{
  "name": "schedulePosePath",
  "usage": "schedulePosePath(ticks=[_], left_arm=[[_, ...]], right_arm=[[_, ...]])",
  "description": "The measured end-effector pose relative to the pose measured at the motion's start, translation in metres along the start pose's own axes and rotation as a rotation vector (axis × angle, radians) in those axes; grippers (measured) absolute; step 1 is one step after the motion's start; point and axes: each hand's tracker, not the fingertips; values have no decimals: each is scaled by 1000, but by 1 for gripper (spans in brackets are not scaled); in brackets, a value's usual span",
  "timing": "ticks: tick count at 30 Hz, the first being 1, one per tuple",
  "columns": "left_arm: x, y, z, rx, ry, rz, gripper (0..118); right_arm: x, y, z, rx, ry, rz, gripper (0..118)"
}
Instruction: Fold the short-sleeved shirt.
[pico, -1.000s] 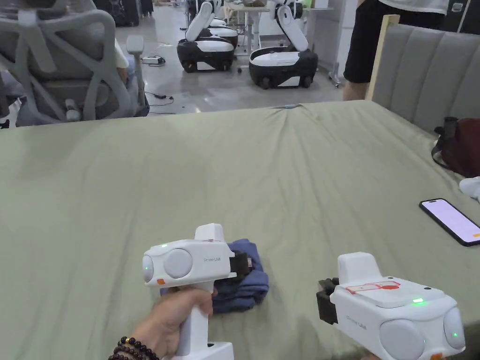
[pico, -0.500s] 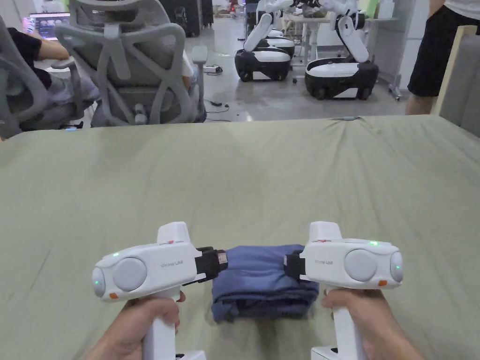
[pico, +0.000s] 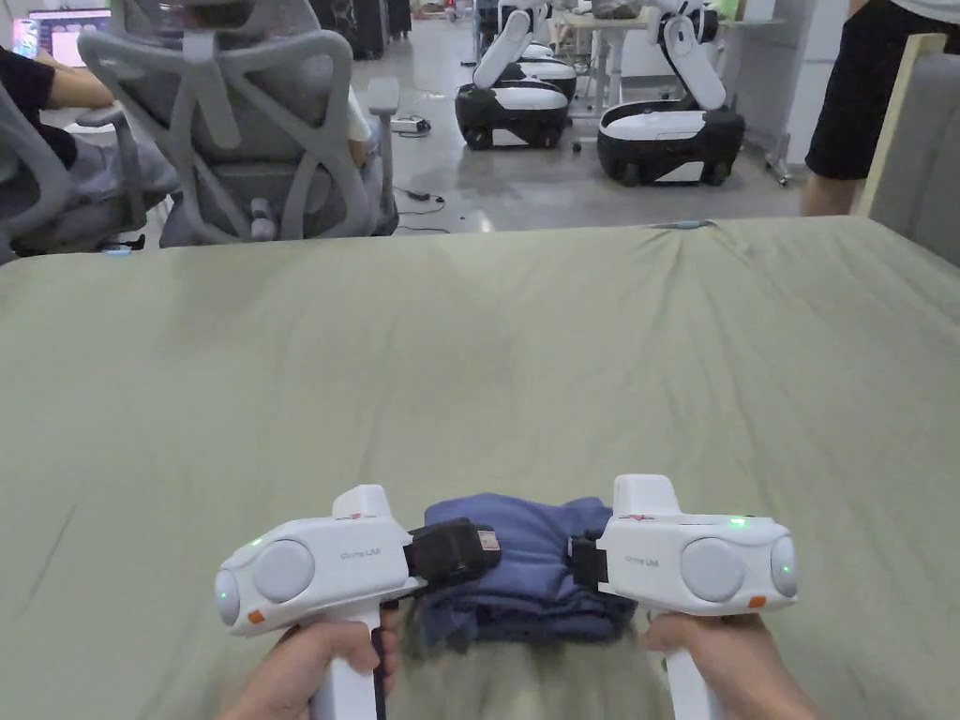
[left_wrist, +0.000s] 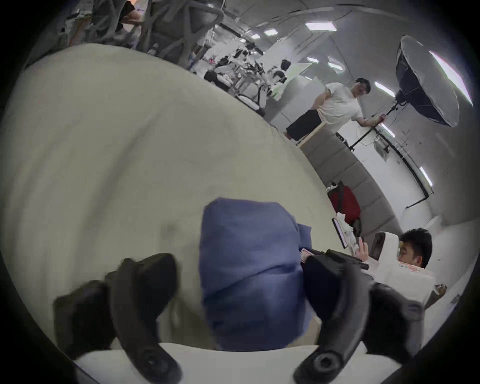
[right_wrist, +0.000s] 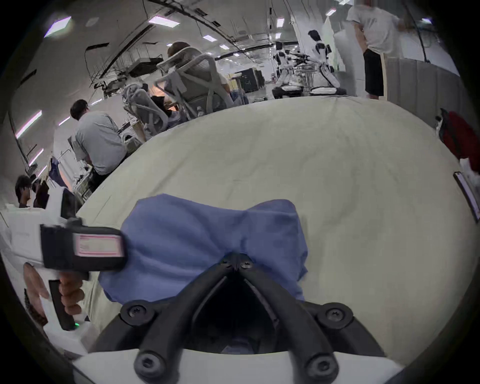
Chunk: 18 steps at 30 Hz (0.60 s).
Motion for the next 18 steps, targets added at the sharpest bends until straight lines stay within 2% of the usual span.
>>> schedulePosePath(ticks=[2, 4, 5, 9, 13, 14, 17, 18], left_arm=[[0, -1, -9, 0, -11, 23, 70], [3, -2, -8, 20, -9, 53, 49], [4, 0, -6, 14, -29, 49, 45], [1, 7, 11, -11, -77, -16, 39], [-22, 17, 35, -12, -79, -4, 38], [-31, 21, 43, -6, -72, -8, 38], [-65, 31, 71, 19, -57, 6, 38], [-76, 35, 81, 29, -47, 10, 38]], right_arm=[[0, -3, 4, 4, 3, -14, 0], [-1, -4, 6, 7, -4, -14, 0], [-3, -4, 6, 8, -8, -15, 0], [-18, -4, 7, 23, -49, 16, 0], [-53, -2, 6, 46, -52, 65, 0], [-68, -2, 4, 54, -60, 102, 0], [-124, 1, -8, 81, -167, 265, 0], [-141, 3, -13, 95, -178, 286, 0]])
